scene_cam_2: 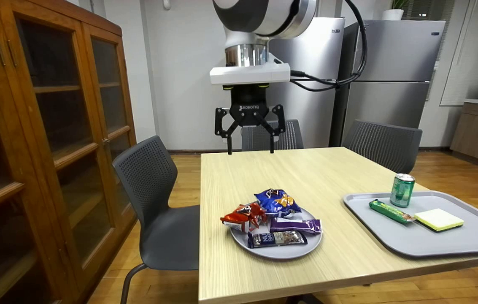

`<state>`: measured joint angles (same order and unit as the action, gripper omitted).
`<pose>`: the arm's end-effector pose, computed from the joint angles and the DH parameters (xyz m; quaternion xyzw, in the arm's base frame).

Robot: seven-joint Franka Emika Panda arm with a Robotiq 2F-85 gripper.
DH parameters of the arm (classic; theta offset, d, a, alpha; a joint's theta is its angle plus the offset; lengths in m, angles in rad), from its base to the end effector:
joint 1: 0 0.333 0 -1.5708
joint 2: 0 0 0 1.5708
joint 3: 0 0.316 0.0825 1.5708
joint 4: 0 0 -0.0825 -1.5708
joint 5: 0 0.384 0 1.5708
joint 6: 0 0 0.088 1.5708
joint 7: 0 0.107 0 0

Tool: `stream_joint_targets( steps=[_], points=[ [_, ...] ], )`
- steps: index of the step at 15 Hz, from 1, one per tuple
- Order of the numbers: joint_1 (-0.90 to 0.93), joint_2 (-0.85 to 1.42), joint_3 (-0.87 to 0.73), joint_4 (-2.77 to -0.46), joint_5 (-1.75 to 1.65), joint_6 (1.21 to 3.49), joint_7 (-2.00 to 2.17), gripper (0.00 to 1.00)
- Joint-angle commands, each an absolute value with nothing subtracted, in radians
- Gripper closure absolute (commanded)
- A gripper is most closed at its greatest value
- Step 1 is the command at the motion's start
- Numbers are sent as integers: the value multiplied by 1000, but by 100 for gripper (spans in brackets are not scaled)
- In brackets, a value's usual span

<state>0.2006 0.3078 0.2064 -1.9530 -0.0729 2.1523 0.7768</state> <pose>0.5531 0.2302 0.3161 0.9849 -0.1655 -0.0429 0.0266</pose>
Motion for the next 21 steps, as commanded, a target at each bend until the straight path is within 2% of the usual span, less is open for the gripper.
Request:
stream_joint_targets(
  steps=[1, 8, 18, 21],
  points=[
    [233, 320, 164, -1940, -62, 2163, 770, 0],
    [223, 449, 118, -1861, -45, 2294, 684, 0],
    [262, 609, 47, -1748, 30, 2364, 790, 0],
    [261, 596, 40, -1780, 26, 2365, 775, 0]
  ],
)
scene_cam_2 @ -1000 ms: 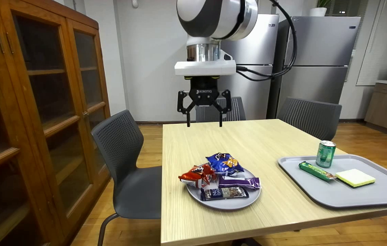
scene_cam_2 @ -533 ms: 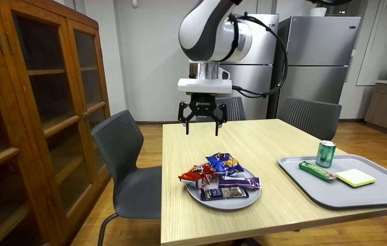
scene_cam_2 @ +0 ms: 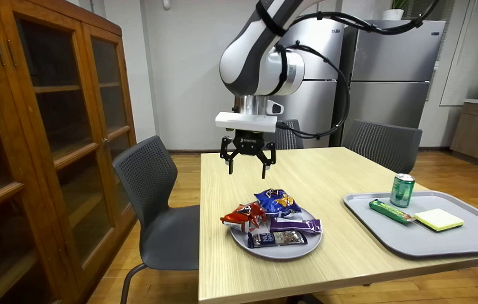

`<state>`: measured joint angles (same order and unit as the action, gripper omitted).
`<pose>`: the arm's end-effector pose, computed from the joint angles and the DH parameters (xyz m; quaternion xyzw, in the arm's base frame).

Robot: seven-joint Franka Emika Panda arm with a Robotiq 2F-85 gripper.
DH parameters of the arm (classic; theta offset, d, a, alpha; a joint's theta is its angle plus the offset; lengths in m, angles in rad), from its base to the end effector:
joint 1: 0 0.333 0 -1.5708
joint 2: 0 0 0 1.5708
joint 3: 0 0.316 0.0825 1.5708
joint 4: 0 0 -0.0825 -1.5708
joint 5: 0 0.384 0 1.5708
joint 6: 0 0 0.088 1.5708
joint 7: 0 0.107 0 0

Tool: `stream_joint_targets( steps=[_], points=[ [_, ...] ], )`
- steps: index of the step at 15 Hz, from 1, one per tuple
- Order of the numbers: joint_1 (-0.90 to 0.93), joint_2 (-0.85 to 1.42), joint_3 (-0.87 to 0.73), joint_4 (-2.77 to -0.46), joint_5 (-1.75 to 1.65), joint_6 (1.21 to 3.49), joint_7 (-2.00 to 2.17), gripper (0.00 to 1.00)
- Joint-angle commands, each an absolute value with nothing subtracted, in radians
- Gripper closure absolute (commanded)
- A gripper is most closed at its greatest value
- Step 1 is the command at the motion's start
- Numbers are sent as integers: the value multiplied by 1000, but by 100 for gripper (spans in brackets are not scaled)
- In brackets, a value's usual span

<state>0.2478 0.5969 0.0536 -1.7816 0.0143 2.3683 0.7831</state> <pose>0.6290 0.1929 0.2201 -0.9686 0.2479 0.0144 0.0147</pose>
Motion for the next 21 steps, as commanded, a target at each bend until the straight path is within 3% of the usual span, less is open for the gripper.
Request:
stream_joint_targets(
  steps=[1, 21],
  points=[
    [262, 607, 36, -1774, 26, 2370, 782, 0],
    [253, 706, 28, -1759, 107, 2379, 803, 0]
  ],
)
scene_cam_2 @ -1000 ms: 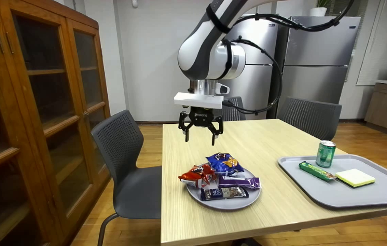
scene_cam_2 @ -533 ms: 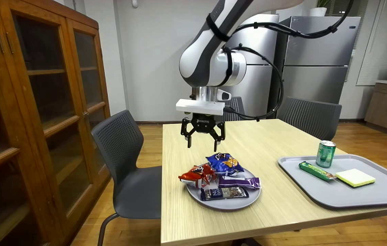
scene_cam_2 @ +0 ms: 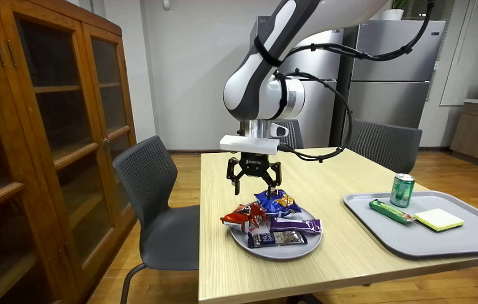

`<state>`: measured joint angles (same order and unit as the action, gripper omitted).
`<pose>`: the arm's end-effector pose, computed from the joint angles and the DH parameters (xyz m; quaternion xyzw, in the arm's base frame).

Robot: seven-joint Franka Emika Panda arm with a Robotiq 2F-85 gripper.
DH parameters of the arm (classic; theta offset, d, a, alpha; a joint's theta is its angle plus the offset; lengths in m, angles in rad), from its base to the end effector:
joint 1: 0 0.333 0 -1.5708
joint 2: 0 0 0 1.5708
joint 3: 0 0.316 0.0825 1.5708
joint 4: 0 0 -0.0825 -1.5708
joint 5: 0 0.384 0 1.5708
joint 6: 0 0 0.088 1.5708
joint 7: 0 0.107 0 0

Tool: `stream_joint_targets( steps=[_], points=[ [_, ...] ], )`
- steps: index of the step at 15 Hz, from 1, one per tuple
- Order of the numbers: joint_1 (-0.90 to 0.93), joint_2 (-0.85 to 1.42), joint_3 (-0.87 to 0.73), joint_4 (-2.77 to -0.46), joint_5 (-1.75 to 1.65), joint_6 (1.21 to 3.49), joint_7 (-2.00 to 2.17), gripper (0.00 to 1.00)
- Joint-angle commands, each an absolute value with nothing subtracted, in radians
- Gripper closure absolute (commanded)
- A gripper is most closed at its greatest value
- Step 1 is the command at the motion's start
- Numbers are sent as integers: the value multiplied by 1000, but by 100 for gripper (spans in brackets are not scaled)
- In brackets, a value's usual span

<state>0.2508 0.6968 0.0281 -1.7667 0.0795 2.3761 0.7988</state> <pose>0.6246 0.1785 0.1610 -0.9559 0.2881 0.0557 0.0080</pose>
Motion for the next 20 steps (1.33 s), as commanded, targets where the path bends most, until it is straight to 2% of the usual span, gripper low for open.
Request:
stream_joint_targets(
  steps=[1, 18, 19, 20],
  points=[
    [252, 709, 28, -1761, 115, 2380, 805, 0],
    [257, 751, 32, -1776, 139, 2468, 792, 0],
    [259, 751, 31, -1777, 138, 2474, 793, 9],
    [260, 752, 30, -1778, 137, 2481, 793, 26]
  ],
)
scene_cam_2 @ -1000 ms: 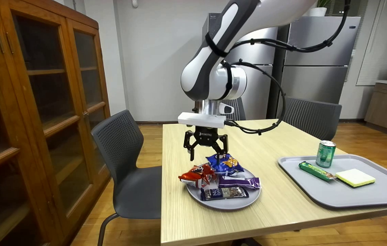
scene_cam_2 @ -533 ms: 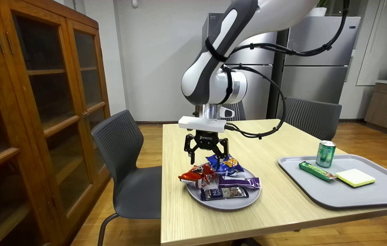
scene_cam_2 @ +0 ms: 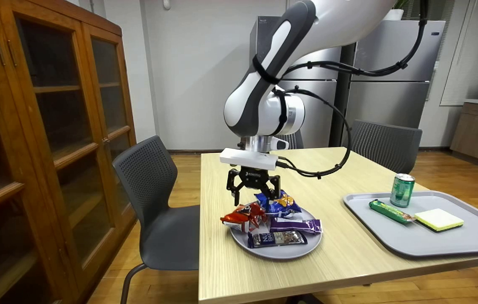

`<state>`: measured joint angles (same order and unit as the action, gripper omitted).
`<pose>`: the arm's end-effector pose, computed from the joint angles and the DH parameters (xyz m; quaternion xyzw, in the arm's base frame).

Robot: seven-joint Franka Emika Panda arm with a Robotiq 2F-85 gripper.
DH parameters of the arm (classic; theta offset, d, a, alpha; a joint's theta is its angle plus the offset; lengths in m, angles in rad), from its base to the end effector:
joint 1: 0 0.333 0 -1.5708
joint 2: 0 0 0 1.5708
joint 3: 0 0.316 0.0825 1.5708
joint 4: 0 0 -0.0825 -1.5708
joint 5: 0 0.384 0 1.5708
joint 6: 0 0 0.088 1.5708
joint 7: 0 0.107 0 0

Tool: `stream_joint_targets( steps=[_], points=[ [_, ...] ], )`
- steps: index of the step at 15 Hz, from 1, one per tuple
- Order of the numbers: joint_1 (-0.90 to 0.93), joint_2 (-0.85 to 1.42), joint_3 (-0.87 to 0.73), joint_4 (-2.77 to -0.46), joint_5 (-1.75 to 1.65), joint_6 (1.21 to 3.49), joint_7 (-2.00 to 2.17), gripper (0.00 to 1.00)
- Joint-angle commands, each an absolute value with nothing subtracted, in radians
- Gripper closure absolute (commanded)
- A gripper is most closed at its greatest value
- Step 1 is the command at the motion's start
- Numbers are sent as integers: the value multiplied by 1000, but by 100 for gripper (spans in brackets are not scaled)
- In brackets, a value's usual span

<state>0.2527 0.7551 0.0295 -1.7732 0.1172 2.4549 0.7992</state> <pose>0.6199 0.1787 0.1271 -0.9510 0.3034 0.0551 0.0202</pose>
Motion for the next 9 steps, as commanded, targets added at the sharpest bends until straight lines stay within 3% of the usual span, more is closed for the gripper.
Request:
stream_joint_targets(
  steps=[1, 9],
  points=[
    [261, 753, 31, -1778, 137, 2486, 792, 34],
    [269, 759, 33, -1784, 135, 2519, 785, 95]
  ],
)
